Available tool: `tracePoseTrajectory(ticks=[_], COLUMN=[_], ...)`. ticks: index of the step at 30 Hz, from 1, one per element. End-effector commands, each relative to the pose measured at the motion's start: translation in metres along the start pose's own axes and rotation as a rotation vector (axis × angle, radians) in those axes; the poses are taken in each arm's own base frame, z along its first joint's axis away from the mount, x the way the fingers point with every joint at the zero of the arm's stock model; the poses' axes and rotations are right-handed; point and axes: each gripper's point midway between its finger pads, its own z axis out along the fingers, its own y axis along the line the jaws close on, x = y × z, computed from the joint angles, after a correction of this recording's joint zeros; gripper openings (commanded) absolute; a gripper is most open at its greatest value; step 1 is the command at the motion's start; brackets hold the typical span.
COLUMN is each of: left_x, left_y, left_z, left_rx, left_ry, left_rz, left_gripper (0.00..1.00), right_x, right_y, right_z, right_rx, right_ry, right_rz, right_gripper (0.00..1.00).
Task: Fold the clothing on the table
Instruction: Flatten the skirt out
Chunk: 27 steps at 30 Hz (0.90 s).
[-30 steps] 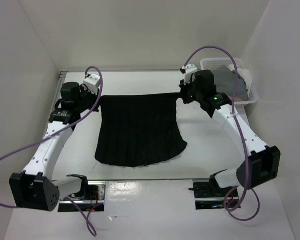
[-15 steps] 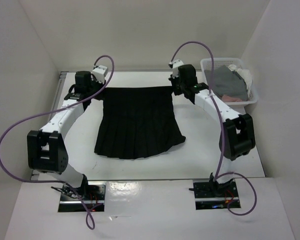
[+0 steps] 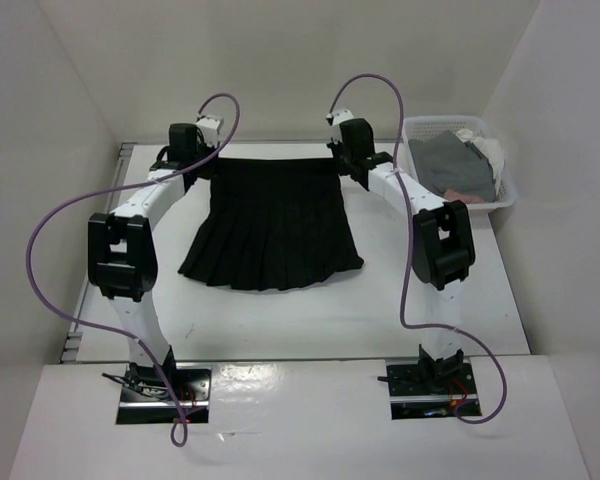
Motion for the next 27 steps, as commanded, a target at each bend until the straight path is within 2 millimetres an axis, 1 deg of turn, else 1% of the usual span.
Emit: tracePoseTrajectory(ticks=[1,2,3,4,5,6,7,8,9,10,11,12,13,14,15,16,17,18,19,20,21,22,23,24,25,26,27], left_x=[-0.014,-0.013,-0.019,-0.020,-0.018,-0.022,-0.028,-0.025,-0.031,-0.041,-0.043,-0.046,-0.048,-0.060,-0.060,-0.063,-0.069,-0.074,-0.075,-0.077,-0.076,-0.077,-0.079,-0.078,-0.076,-0.085,-0.082], left_y=[0.064,0.065,0.068,0.070,0.070,0.071,0.073,0.072,0.078,0.080,0.080,0.079,0.087,0.089,0.089,0.095,0.096,0.097,0.097,0.097,0.096,0.102,0.099,0.103,0.099,0.103,0.097], left_z=[0.003,0.006,0.006,0.008,0.010,0.009,0.008,0.008,0.005,0.003,0.002,0.000,-0.004,-0.007,-0.005,-0.008,-0.010,-0.009,-0.010,-0.012,-0.009,-0.012,-0.013,-0.014,-0.013,-0.023,-0.024], left_rx=[-0.232,-0.231,-0.242,-0.253,-0.252,-0.253,-0.266,-0.264,-0.274,-0.277,-0.277,-0.277,-0.295,-0.299,-0.298,-0.307,-0.309,-0.311,-0.311,-0.311,-0.301,-0.309,-0.295,-0.294,-0.275,-0.274,-0.244], left_ry=[-0.015,-0.007,-0.013,-0.015,-0.006,-0.015,-0.026,-0.016,-0.031,-0.051,-0.048,-0.049,-0.048,-0.075,-0.071,-0.080,-0.092,-0.101,-0.098,-0.096,-0.087,-0.088,-0.090,-0.091,-0.085,-0.111,-0.099], left_rz=[-0.023,-0.023,-0.023,-0.023,-0.024,-0.023,-0.033,-0.033,-0.046,-0.046,-0.046,-0.055,-0.061,-0.060,-0.070,-0.074,-0.074,-0.060,-0.060,-0.060,-0.050,-0.055,-0.064,-0.078,-0.102,-0.114,-0.114], left_gripper=[0.00,0.00,0.00,0.00,0.00,0.00,0.00,0.00,0.00,0.06,0.10,0.14,0.20,0.22,0.25,0.80,0.84,0.92,0.99,1.00,1.00,1.00,1.00,1.00,1.00,1.00,1.00], right_x=[-0.015,-0.015,-0.004,-0.013,-0.012,-0.014,-0.015,-0.016,-0.022,-0.021,-0.025,-0.027,-0.025,-0.030,-0.033,-0.033,-0.036,-0.036,-0.041,-0.047,-0.047,-0.046,-0.049,-0.055,-0.050,-0.055,-0.056], right_y=[-0.073,-0.075,-0.078,-0.080,-0.087,-0.087,-0.095,-0.093,-0.094,-0.093,-0.094,-0.093,-0.092,-0.093,-0.094,-0.094,-0.095,-0.095,-0.096,-0.098,-0.098,-0.097,-0.098,-0.100,-0.099,-0.100,-0.100], right_z=[0.003,0.007,0.016,0.017,0.020,0.025,0.026,0.024,0.025,0.027,0.026,0.025,0.025,0.023,0.022,0.022,0.017,0.017,0.012,0.007,0.005,0.003,-0.003,-0.006,-0.005,-0.009,-0.011], right_rx=[0.256,0.268,0.271,0.283,0.292,0.292,0.311,0.296,0.297,0.296,0.298,0.287,0.285,0.287,0.288,0.288,0.288,0.288,0.290,0.292,0.292,0.282,0.284,0.287,0.285,0.287,0.287], right_ry=[-0.005,-0.003,0.029,0.015,0.022,0.023,0.017,0.028,0.021,0.026,0.016,0.015,0.023,0.011,0.010,0.010,0.008,0.008,-0.004,-0.017,-0.015,-0.014,-0.026,-0.043,-0.033,-0.044,-0.041], right_rz=[-0.001,0.000,-0.003,0.011,0.016,0.024,0.044,0.041,0.043,0.055,0.057,0.057,0.064,0.067,0.067,0.067,0.067,0.067,0.070,0.074,0.073,0.072,0.075,0.080,0.077,0.080,0.079], right_gripper=[0.00,0.00,0.00,0.00,0.03,0.15,0.21,0.29,0.44,0.52,0.60,0.71,0.77,0.82,0.86,0.91,0.93,0.95,0.97,0.98,0.98,0.98,0.98,0.98,0.98,0.98,0.98])
